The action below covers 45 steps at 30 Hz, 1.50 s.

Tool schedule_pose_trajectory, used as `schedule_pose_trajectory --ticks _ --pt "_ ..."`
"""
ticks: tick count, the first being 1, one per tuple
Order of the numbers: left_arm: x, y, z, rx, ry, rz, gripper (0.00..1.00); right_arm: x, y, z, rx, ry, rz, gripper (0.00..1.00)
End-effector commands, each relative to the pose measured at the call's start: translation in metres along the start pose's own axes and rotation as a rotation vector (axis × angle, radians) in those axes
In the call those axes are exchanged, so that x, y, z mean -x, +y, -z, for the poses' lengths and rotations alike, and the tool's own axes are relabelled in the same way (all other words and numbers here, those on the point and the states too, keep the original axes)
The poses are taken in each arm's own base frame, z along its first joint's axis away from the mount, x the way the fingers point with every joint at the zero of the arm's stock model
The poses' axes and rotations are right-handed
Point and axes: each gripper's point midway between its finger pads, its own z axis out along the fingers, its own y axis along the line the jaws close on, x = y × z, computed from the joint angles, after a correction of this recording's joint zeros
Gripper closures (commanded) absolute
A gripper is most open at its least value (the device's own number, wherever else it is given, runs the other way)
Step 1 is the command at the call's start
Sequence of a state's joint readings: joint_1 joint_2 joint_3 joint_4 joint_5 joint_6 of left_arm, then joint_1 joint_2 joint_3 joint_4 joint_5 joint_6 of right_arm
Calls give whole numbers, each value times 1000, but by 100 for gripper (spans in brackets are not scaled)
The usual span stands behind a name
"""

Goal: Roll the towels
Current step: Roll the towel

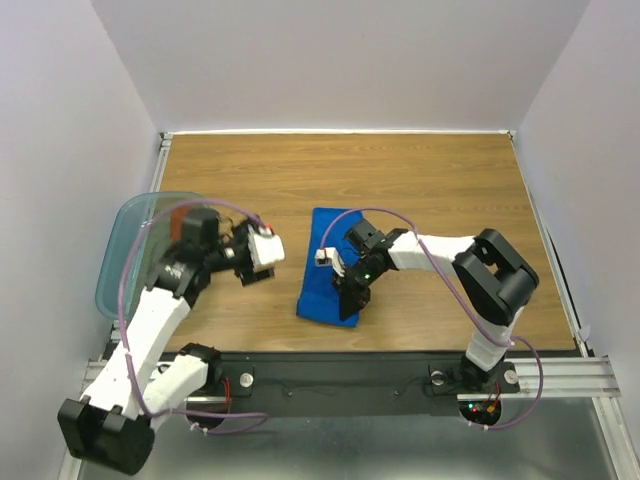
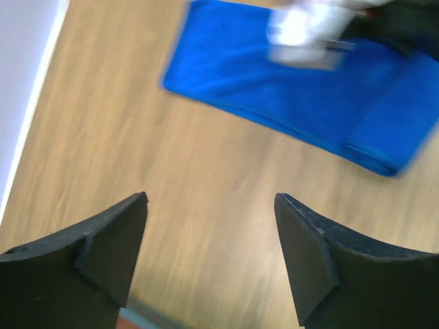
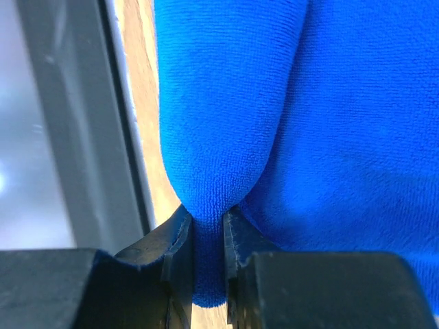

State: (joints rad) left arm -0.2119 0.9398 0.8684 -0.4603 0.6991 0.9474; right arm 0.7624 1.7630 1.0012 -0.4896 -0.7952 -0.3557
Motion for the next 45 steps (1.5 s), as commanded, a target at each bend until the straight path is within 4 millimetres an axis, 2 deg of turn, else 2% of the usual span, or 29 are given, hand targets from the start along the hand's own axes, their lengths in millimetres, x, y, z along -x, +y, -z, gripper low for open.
schedule_pose_trajectory --ticks 1,2,3,5,6,8,9,10,11,12,13,15,16,17,20,23,27,31,33,35,36,38,39,42,45 --pt "-49 -57 -7 -91 156 -237 12 4 15 0 156 6 -112 98" --pt "-45 -76 -12 -141 137 -298 12 4 16 1 170 16 -136 98" --pt "-57 -92 -14 -173 146 -327 11 1 13 -3 189 30 -162 97" --pt "-53 -102 -15 -171 120 -385 9 7 13 -4 229 22 -178 97" --pt "-43 -112 -21 -189 81 -415 9 6 13 -4 240 29 -200 96" --pt "-42 -120 -29 -207 81 -434 9 7 9 -6 279 34 -241 96" --pt "-35 -122 -35 -208 58 -451 8 7 7 -7 289 35 -255 96" --pt "-26 -131 -40 -235 34 -476 8 7 6 -7 297 35 -268 95" --pt "-28 -138 -48 -267 47 -469 8 5 3 -10 312 40 -286 95" --pt "-17 -149 -52 -303 17 -506 3 5 -1 -10 326 40 -308 95" --pt "-20 -160 -59 -348 36 -513 3 4 -3 -10 332 43 -319 95" --pt "-13 -170 -68 -370 25 -524 3 3 -5 -6 350 45 -349 95" --pt "-14 -182 -75 -416 34 -530 3 8 -7 -5 363 33 -341 94" --pt "-14 -187 -78 -433 37 -527 3 2 -8 -5 378 53 -379 94" --pt "-5 -193 -100 -409 26 -510 2 1 -11 -6 412 65 -398 93" --pt "-9 -188 -115 -356 59 -490 2 3 -12 -4 430 68 -404 92" --pt "-8 -182 -124 -292 46 -496 1 0 -13 -5 428 81 -406 91" --pt "-22 -185 -125 -282 67 -524 2 -4 -13 -7 436 91 -422 90" --pt "-29 -188 -127 -293 84 -527 6 -5 -13 -8 444 91 -430 90" --pt "-32 -191 -128 -315 92 -525 17 -3 -12 -7 450 84 -430 89" --pt "-38 -195 -126 -342 114 -526 27 -2 -13 -6 449 81 -430 88" --pt "-41 -203 -124 -390 127 -511 36 0 -15 -3 440 74 -424 83" --pt "-49 -208 -119 -431 161 -501 45 2 -17 -1 431 68 -426 81" --pt "-59 -222 -109 -526 210 -466 62 8 -25 7 400 55 -432 73" --pt "-60 -230 -103 -582 220 -436 79 17 -35 19 357 31 -431 63"
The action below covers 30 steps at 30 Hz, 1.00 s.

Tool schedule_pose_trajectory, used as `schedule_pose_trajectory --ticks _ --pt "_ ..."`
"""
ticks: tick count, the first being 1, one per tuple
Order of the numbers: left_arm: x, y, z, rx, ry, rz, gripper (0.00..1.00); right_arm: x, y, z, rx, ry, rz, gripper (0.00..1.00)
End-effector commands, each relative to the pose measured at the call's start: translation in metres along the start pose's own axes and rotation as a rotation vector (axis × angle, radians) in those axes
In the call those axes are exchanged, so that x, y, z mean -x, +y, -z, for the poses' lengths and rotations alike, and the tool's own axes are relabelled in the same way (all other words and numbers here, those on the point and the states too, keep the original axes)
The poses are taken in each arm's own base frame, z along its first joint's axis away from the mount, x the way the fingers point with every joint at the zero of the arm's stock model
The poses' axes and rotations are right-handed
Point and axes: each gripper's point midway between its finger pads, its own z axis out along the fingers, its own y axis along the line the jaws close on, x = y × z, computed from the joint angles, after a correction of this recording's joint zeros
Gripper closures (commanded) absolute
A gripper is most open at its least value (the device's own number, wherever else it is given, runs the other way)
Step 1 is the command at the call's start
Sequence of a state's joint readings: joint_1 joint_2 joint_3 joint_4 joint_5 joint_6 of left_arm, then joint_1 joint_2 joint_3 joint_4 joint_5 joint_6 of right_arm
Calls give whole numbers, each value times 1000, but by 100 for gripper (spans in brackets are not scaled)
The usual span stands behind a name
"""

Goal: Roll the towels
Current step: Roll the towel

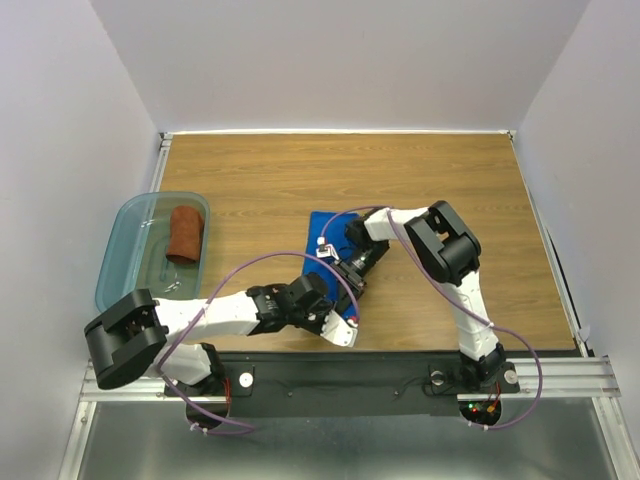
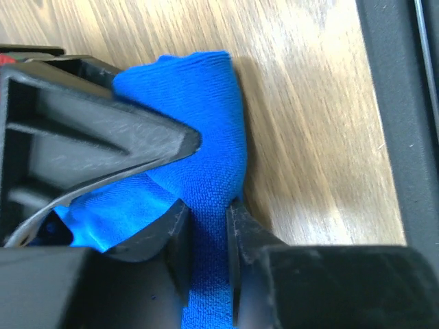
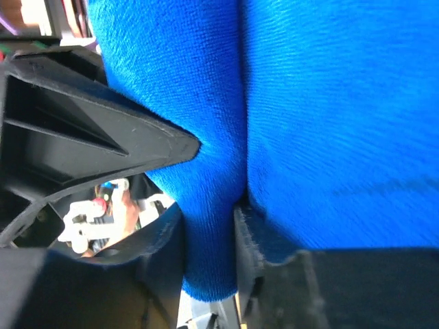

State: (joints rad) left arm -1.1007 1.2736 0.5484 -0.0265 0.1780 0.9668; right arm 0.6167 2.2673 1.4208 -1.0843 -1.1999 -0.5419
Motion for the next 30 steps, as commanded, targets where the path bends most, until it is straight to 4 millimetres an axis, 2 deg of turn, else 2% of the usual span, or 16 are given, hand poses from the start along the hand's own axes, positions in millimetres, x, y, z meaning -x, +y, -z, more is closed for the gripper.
schedule_pose_trajectory --ticks 1,4,5,6,8,12,13,14,15,18,20,21,24,26,27,30 --pt "-1 -44 6 -212 7 67 87 22 -6 32 -102 -59 56 62" --pt "-7 -49 11 -288 30 125 97 33 -3 50 -134 -109 59 48" --pt "2 -46 10 -329 0 149 98 40 0 61 -156 -136 66 46" --pt "1 -37 15 -344 1 194 98 44 6 68 -171 -157 69 34" --pt "0 -35 15 -381 -10 239 99 50 6 78 -188 -185 71 30" --pt "-2 -30 15 -454 -32 323 99 66 24 121 -248 -299 126 26" --pt "1 -22 16 -455 -44 335 99 69 29 130 -264 -322 142 12" --pt "-2 -23 14 -483 -53 370 99 70 38 142 -297 -350 177 10" --pt "-3 -21 14 -495 -58 388 99 70 33 149 -318 -360 174 0" --pt "-7 -24 16 -578 -60 474 99 65 55 195 -463 -460 263 0" --pt "-7 -17 15 -607 -68 512 98 60 62 211 -557 -483 307 0" --pt "-13 -23 15 -666 -64 573 96 54 72 216 -606 -504 353 0" --pt "-17 -18 10 -747 -74 676 96 39 73 218 -700 -494 415 0" --pt "-25 -2 6 -746 -81 726 96 27 75 224 -783 -480 451 0" --pt "-27 -8 5 -803 -81 787 96 16 68 221 -808 -462 439 0" --pt "-38 3 1 -844 -105 884 94 7 89 212 -795 -495 521 0"
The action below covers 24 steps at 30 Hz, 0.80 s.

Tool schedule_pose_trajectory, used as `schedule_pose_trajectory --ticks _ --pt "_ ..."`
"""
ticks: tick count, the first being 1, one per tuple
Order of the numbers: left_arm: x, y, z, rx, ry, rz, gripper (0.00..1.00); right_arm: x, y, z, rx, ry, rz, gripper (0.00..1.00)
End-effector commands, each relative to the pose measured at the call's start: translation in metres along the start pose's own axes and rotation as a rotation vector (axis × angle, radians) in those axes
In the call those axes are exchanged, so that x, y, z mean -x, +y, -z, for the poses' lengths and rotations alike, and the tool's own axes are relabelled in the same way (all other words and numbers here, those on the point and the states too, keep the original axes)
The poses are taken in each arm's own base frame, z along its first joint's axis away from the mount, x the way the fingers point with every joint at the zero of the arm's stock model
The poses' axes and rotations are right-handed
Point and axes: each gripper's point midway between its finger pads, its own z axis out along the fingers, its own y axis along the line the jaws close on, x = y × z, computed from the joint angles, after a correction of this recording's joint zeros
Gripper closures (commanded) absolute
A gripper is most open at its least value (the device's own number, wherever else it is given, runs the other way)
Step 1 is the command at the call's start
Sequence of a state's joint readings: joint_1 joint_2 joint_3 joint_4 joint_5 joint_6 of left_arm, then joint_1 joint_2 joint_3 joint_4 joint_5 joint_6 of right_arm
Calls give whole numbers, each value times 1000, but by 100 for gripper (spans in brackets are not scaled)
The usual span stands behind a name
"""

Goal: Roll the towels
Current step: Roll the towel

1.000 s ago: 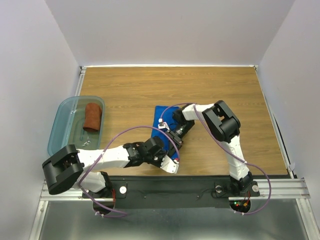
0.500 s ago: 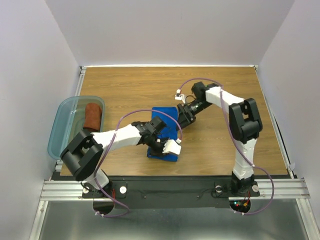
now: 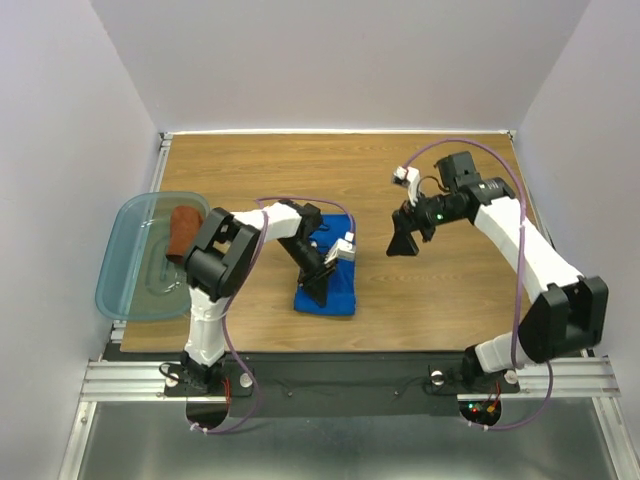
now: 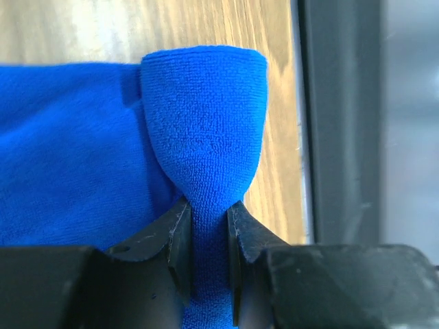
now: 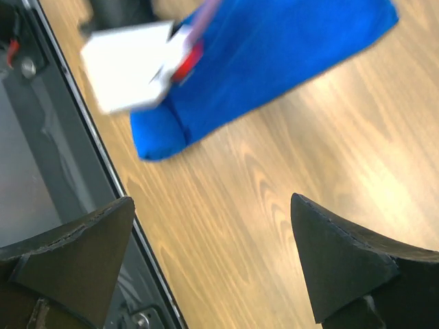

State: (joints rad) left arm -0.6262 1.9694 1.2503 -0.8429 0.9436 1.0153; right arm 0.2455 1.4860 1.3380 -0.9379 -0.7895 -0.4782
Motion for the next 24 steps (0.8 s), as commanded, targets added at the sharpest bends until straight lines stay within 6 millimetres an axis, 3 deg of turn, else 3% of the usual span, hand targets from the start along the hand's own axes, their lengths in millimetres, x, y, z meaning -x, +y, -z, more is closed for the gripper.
schedule_pose_trajectory --ticks 1,2,5,10,11,12,15,19,24 --pt "-30 3 5 -112 55 170 94 -2 5 6 -51 -32 112 0" --pt "-30 15 6 -124 31 196 94 0 10 8 -61 -40 128 1" --pt "-28 26 9 -138 10 246 94 -2 25 -10 -57 4 165 5" --pt "-30 37 5 -141 17 284 93 -1 47 -65 -127 61 318 10" --pt "-31 38 4 -145 16 290 93 -2 43 -72 -175 80 344 11" --pt "-32 38 4 -147 17 297 93 0 56 -91 -157 84 394 11" --pt "-34 39 2 -152 16 307 93 -3 63 -115 -184 125 476 13" --pt "-35 42 1 -150 11 313 92 -27 84 -154 -187 201 623 14" --pt "-34 45 0 -154 6 311 92 -55 82 -187 -209 276 705 14"
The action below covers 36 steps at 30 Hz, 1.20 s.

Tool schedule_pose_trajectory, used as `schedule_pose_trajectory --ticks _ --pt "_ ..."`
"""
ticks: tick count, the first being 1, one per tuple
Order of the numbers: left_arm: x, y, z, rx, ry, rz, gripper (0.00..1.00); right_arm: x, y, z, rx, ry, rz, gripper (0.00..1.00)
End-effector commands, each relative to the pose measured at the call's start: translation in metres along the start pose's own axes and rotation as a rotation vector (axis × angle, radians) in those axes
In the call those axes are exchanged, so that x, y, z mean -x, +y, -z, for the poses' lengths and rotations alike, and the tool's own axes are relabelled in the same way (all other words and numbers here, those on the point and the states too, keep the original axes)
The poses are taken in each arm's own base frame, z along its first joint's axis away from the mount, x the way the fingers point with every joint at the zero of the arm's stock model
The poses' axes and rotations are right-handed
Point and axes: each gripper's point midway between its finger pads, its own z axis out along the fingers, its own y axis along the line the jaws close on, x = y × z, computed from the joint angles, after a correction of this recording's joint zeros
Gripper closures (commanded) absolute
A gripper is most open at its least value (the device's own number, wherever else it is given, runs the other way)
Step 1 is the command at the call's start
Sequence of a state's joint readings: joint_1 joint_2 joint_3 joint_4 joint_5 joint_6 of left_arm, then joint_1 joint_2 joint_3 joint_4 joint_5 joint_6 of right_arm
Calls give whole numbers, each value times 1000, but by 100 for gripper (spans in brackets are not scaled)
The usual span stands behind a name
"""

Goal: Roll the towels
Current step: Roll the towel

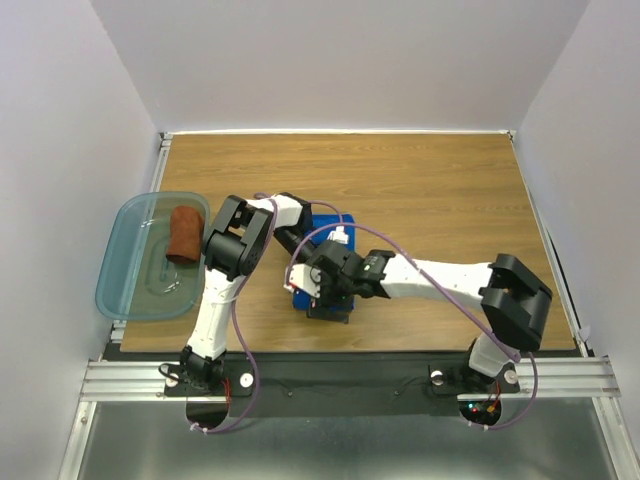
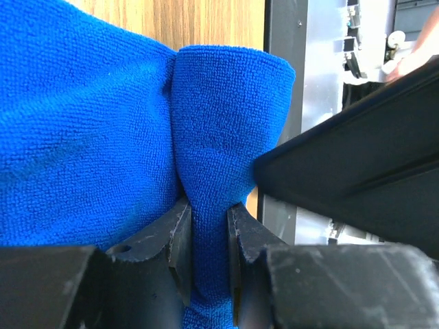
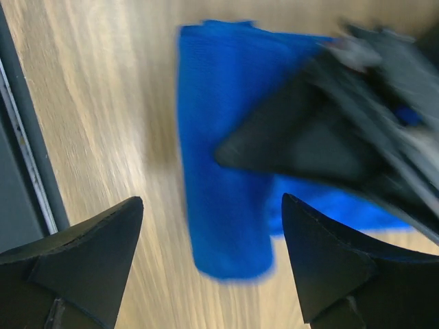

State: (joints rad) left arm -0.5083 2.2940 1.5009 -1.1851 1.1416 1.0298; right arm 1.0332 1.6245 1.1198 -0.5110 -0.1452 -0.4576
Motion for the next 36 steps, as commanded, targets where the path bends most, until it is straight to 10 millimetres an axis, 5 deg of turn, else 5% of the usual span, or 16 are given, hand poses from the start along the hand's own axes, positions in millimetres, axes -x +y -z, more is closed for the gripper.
schedule_pose_trajectory --ticks 1,10,13,21,27,32,34,36 --pt "-20 41 4 105 111 -75 92 -2 -16 -21 -123 14 75 18" --pt "-8 37 15 130 84 -111 85 -33 8 -37 -23 58 71 71" --pt "1 29 25 157 64 -146 74 -41 16 -35 3 59 62 99" --pt "26 3 81 368 60 -356 54 -53 36 -24 175 54 -64 99" --pt "27 3 129 517 56 -381 53 -47 37 -17 233 37 -122 99" --pt "30 3 189 654 -148 -355 53 -35 35 -15 310 9 -209 100" --pt "35 -4 228 781 -289 -391 53 -30 33 -14 363 -14 -261 99" --pt "35 -25 245 875 -412 -371 53 -27 34 -13 417 -21 -314 100"
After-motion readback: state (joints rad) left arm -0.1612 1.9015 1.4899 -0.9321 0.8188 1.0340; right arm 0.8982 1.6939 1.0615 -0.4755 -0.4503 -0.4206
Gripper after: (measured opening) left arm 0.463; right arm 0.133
